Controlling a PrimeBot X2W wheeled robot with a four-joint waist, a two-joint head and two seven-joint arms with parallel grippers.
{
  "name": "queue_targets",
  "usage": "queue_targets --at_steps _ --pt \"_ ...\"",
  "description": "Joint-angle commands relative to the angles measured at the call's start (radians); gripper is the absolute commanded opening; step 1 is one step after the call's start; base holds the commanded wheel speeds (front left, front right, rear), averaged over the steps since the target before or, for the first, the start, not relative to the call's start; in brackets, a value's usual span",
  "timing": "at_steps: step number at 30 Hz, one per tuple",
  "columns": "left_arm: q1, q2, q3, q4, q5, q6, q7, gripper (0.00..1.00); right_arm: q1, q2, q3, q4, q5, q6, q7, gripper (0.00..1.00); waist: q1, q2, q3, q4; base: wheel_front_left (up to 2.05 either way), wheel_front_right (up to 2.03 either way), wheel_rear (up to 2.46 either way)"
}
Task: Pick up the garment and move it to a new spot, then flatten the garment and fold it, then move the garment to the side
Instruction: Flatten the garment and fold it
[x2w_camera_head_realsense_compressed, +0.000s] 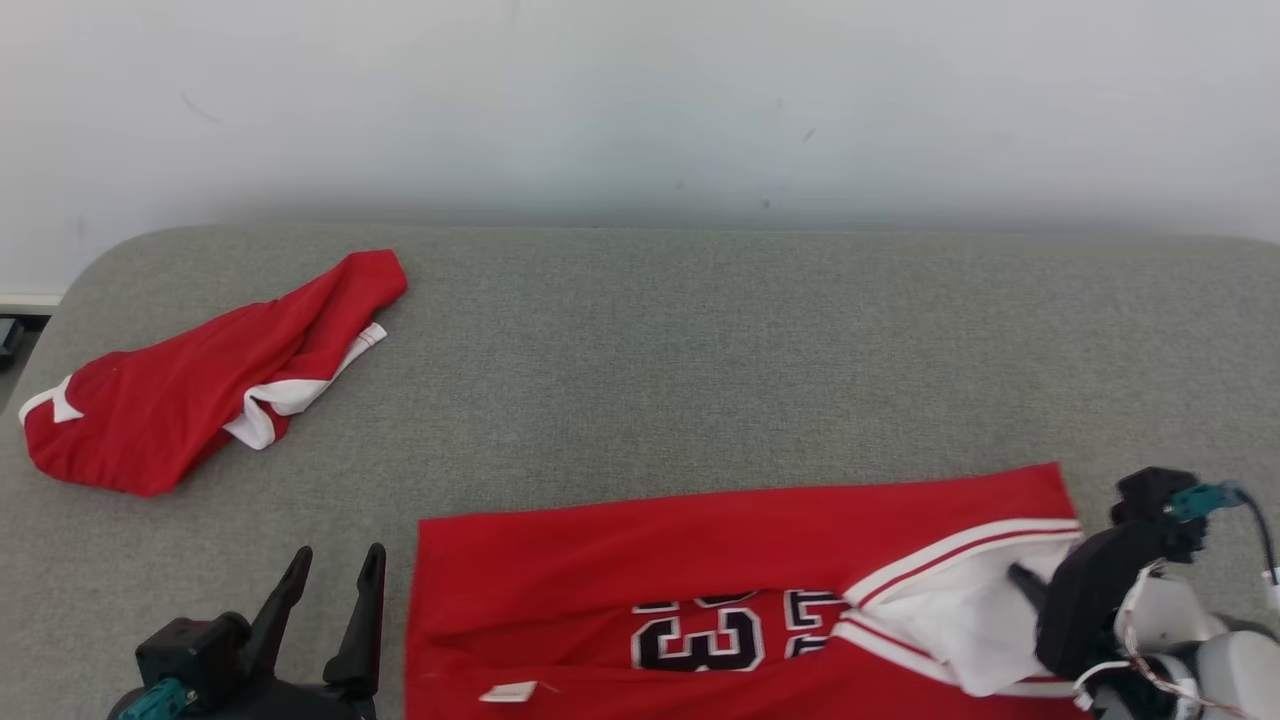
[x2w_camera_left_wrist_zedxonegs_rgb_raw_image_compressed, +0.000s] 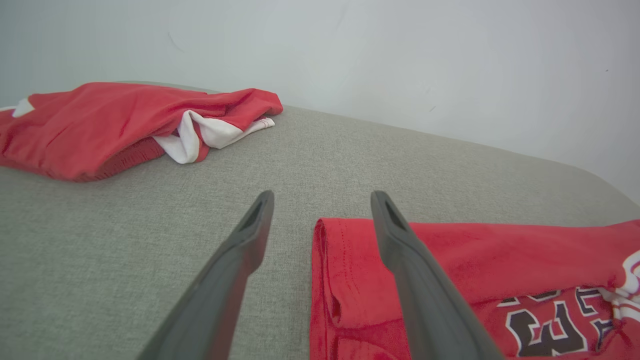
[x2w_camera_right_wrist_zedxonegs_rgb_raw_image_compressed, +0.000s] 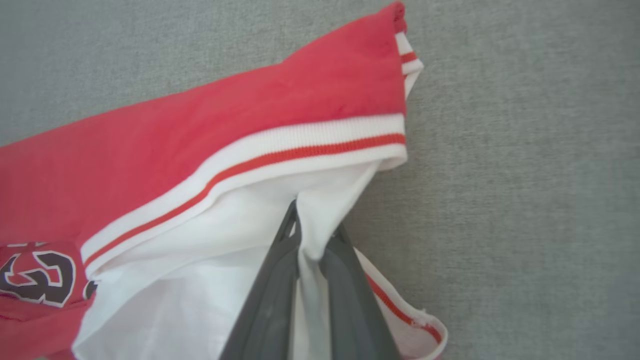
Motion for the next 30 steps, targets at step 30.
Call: queue_targets --at_steps 30 --pt "-0.005 0.007 -0.031 0.000 -0.007 0.003 0.001 1.00 -0.015 -0.060 -0.233 -0.274 -0.291 -0.002 0.166 0.00 -0.0001 -0.0001 -0.006 -0.003 0.00 0.00 0.00"
